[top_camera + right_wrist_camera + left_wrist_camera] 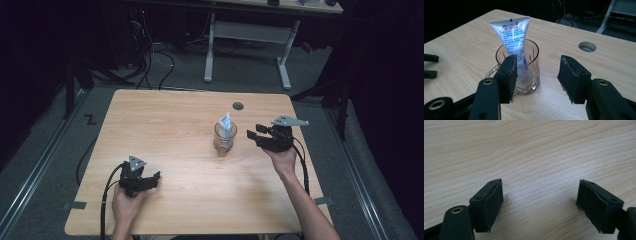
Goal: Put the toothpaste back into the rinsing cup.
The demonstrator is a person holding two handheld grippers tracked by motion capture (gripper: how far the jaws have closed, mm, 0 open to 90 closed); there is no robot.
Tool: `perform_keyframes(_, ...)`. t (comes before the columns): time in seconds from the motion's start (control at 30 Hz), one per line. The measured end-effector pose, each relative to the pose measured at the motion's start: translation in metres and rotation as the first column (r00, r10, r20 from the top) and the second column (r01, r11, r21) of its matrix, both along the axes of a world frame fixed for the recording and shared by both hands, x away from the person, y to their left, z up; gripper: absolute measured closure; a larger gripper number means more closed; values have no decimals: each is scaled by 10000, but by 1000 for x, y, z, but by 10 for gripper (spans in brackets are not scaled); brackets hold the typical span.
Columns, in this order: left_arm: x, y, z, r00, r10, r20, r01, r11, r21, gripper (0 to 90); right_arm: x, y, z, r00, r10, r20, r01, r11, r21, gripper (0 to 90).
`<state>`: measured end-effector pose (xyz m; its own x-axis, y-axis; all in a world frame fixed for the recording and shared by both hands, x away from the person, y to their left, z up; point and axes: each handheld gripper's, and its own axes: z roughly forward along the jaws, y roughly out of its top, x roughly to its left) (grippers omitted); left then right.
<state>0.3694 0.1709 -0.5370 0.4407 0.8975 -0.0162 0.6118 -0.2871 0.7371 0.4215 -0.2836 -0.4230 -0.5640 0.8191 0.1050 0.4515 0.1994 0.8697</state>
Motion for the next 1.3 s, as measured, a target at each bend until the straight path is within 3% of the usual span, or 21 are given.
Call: perform_keyframes(1.3,0,0,0,10000,1,1,-1,10000,-1,214,-25,-29,-1,9994,-337,45,335,9980,527,488)
